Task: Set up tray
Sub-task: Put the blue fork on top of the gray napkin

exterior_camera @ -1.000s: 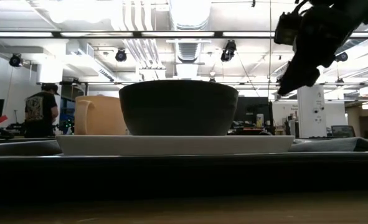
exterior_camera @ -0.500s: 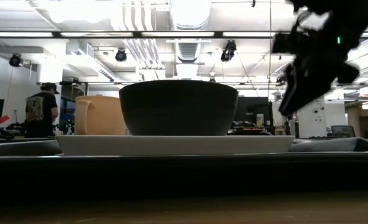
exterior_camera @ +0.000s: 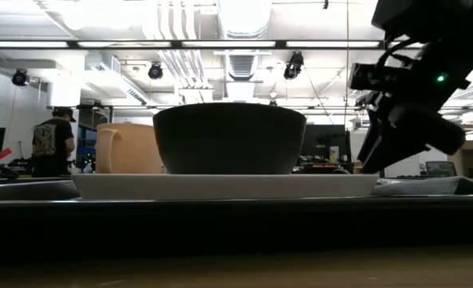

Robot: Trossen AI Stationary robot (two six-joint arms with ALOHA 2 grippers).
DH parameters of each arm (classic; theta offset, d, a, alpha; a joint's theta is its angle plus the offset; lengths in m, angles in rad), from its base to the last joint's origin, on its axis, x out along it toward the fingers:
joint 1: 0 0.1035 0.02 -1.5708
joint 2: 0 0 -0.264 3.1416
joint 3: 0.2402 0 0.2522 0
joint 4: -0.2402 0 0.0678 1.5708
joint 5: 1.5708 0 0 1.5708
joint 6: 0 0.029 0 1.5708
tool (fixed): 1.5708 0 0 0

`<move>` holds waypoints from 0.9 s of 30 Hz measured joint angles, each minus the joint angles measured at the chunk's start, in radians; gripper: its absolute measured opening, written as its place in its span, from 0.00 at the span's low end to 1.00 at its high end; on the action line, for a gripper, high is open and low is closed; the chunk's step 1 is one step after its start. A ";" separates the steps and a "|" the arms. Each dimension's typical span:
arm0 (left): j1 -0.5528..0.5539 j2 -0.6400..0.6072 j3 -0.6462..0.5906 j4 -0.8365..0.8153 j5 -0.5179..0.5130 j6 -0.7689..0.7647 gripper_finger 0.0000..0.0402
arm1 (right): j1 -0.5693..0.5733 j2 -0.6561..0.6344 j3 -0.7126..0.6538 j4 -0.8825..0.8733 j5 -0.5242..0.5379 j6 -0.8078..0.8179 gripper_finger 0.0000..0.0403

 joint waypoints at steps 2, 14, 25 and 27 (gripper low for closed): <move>-0.004 0.000 0.000 0.000 0.000 0.000 0.18 | -0.001 0.021 -0.003 0.006 0.001 0.004 0.50; -0.023 -0.001 0.000 -0.001 0.000 0.000 0.18 | -0.009 0.100 -0.004 0.044 0.009 -0.024 0.45; -0.033 -0.001 0.000 -0.001 0.000 0.004 0.18 | -0.021 -0.023 -0.004 0.029 0.071 -0.063 0.37; -0.036 -0.001 0.000 -0.001 0.000 0.004 0.18 | -0.021 -0.020 -0.005 0.028 0.070 -0.062 0.36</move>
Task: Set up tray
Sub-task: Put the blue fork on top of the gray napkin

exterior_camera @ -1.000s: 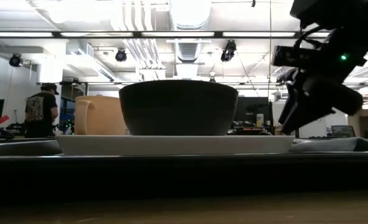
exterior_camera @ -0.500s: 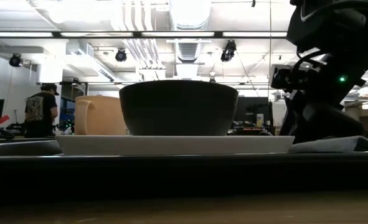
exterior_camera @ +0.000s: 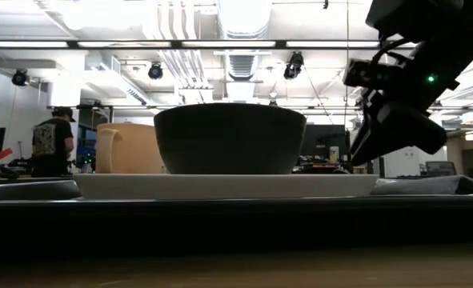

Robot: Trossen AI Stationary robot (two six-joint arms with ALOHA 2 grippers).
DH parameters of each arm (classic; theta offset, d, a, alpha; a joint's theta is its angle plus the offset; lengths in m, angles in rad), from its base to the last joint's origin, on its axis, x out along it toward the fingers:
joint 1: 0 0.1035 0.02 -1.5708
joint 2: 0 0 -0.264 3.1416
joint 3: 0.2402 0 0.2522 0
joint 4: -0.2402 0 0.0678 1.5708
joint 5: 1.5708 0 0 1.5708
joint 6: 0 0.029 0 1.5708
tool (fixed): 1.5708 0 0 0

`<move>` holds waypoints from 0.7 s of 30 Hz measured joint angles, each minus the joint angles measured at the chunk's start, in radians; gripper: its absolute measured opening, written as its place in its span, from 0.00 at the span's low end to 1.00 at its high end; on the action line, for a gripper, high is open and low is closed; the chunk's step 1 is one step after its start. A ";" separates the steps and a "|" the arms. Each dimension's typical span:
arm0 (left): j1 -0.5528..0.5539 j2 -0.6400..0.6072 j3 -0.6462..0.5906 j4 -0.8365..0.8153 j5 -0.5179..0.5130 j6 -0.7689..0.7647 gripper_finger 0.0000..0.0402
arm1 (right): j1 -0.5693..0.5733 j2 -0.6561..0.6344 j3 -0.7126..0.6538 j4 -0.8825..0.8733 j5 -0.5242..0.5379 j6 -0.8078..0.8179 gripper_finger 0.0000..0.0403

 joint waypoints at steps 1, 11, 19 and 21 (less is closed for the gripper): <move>-0.001 0.000 0.000 0.000 0.000 0.000 0.18 | 0.000 0.002 0.000 0.001 -0.001 0.000 0.36; -0.002 0.000 0.000 -0.003 0.000 0.000 0.18 | -0.017 0.029 -0.036 0.016 -0.005 -0.006 0.35; -0.001 -0.001 0.000 -0.011 0.000 0.000 0.18 | -0.027 0.031 -0.059 0.046 -0.038 -0.008 0.35; -0.001 -0.001 0.000 -0.012 0.000 0.000 0.18 | -0.034 0.031 -0.065 0.053 -0.031 -0.008 0.35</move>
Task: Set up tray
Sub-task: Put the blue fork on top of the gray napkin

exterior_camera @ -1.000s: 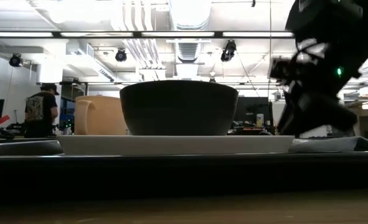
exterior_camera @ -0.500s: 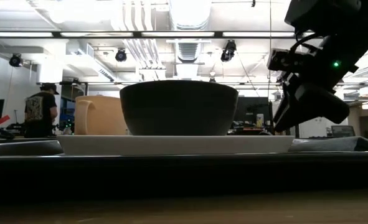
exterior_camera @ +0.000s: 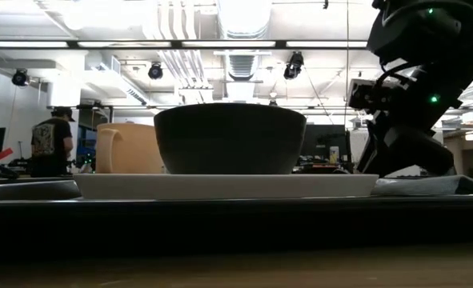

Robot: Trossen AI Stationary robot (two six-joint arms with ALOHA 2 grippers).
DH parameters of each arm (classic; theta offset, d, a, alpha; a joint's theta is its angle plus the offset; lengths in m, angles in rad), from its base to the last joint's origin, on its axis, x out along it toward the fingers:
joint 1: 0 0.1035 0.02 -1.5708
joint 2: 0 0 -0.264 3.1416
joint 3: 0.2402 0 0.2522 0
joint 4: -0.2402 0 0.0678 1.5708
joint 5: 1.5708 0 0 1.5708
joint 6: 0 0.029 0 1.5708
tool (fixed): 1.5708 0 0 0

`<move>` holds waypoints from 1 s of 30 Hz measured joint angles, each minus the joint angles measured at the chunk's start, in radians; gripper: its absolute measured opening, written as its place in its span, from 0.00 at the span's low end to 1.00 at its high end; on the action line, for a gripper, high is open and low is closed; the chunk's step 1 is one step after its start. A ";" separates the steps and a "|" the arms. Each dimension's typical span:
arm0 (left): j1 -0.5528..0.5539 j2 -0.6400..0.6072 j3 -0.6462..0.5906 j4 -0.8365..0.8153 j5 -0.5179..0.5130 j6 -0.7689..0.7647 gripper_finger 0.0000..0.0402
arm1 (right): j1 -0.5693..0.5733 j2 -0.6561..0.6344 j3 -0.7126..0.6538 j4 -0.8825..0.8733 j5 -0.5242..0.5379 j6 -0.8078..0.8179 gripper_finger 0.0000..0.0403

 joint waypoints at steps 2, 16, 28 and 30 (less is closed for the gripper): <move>0.000 0.000 0.000 0.000 0.000 0.000 0.18 | -0.010 0.000 -0.013 0.009 0.003 0.000 0.35; -0.007 -0.003 0.000 0.001 0.000 0.000 0.18 | -0.061 0.000 -0.042 0.119 0.005 -0.102 0.10; -0.006 -0.004 0.000 -0.027 0.000 0.007 0.18 | -0.061 -0.079 0.080 -0.206 0.121 -0.049 0.02; -0.006 -0.004 0.000 -0.034 0.000 0.008 0.18 | -0.062 -0.122 0.118 -0.283 0.126 -0.057 0.02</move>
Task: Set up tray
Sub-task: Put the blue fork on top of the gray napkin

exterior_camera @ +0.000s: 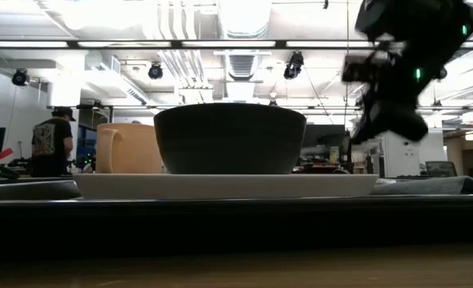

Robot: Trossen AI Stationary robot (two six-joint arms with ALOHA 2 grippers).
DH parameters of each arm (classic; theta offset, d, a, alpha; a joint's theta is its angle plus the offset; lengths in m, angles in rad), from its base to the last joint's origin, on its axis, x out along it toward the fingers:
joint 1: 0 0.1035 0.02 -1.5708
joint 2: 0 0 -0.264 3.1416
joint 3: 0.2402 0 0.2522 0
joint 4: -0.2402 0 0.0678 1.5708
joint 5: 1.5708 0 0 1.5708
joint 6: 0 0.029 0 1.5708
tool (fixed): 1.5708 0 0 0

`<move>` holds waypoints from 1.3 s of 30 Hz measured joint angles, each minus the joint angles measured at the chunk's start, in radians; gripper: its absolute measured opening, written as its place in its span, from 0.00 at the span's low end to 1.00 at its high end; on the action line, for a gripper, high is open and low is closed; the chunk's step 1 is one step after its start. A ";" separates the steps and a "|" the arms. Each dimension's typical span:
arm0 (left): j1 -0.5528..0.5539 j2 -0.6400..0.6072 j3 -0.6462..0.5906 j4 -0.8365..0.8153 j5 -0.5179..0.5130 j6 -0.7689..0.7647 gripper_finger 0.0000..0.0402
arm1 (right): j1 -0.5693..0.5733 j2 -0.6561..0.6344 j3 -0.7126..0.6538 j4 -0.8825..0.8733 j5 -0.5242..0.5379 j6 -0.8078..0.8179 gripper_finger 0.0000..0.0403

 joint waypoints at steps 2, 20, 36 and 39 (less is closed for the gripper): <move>0.000 0.000 0.000 -0.003 0.000 0.017 0.18 | 0.000 -0.054 0.063 -0.107 -0.038 0.007 0.02; -0.042 -0.014 0.000 -0.011 0.096 0.102 0.18 | -0.205 0.001 0.930 -0.914 -0.871 -0.479 0.02; -0.067 -0.014 0.000 -0.013 0.211 0.067 0.18 | -0.221 0.203 0.884 -0.887 -1.163 -0.965 0.02; -0.067 -0.014 0.000 -0.013 0.211 0.067 0.18 | -0.221 0.228 0.849 -0.899 -1.093 -0.969 0.02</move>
